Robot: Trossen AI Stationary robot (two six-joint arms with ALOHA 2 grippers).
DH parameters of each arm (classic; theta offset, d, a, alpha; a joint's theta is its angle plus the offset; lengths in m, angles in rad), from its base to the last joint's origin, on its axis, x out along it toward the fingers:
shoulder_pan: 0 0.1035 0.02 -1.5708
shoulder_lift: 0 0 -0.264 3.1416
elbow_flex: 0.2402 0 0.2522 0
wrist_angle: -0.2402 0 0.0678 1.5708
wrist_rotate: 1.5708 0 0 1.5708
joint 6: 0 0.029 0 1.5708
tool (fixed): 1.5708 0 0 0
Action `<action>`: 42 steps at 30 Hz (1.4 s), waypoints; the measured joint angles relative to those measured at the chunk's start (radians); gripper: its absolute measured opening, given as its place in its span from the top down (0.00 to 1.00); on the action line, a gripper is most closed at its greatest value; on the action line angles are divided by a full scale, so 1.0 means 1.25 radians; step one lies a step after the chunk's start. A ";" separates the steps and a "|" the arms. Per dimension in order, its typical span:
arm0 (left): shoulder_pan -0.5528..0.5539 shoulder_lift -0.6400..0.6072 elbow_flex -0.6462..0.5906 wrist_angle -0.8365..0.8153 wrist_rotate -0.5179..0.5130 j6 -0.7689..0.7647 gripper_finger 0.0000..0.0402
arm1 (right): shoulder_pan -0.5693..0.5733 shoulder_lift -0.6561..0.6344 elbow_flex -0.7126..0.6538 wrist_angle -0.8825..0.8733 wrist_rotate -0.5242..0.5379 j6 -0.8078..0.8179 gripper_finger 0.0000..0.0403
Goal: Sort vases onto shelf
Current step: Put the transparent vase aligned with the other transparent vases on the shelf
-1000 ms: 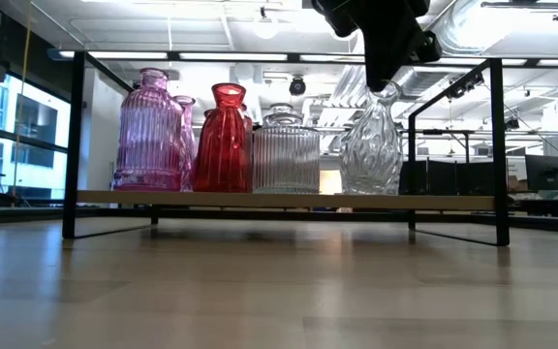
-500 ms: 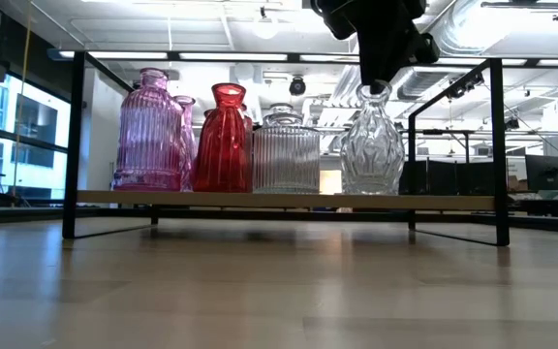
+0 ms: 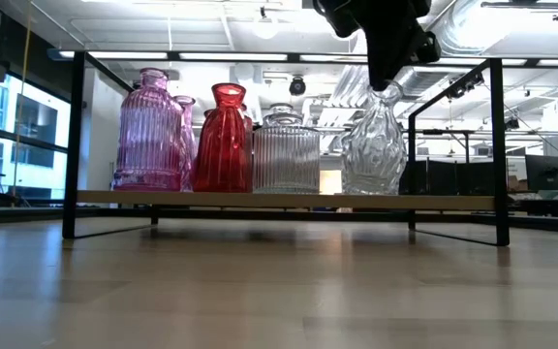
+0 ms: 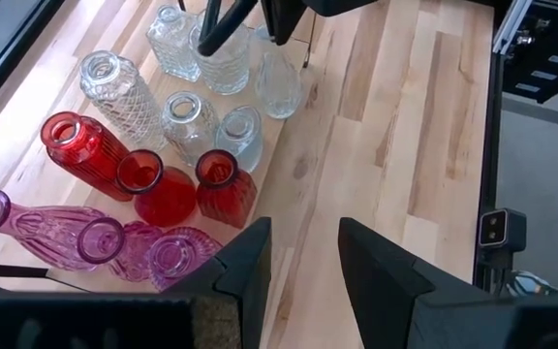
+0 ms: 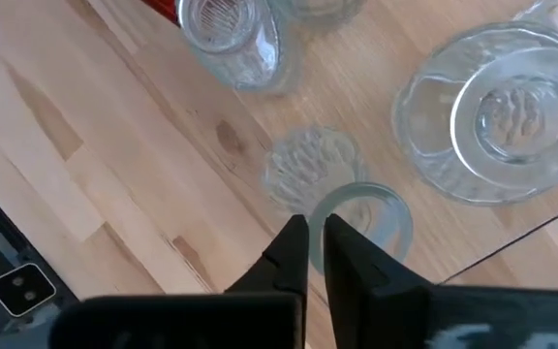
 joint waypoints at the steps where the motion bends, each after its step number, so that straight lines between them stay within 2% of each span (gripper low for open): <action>1: 0.000 0.000 0.000 0.000 0.000 0.000 0.71 | 0.000 0.000 0.000 -0.005 0.000 0.000 1.00; 29: 0.000 0.000 0.000 0.000 0.000 0.001 0.71 | 0.021 0.002 0.002 -0.083 0.000 -0.007 1.00; 35: 0.001 0.000 0.000 0.000 0.000 0.001 0.71 | 0.014 0.001 0.092 -0.181 0.054 -0.029 1.00; 38: 0.001 0.000 0.000 0.000 -0.001 0.001 0.71 | 0.008 -0.002 0.134 -0.197 0.054 -0.042 1.00; 42: 0.001 0.000 0.000 0.000 -0.001 -0.004 0.71 | 0.023 -0.001 0.138 -0.195 0.041 -0.036 1.00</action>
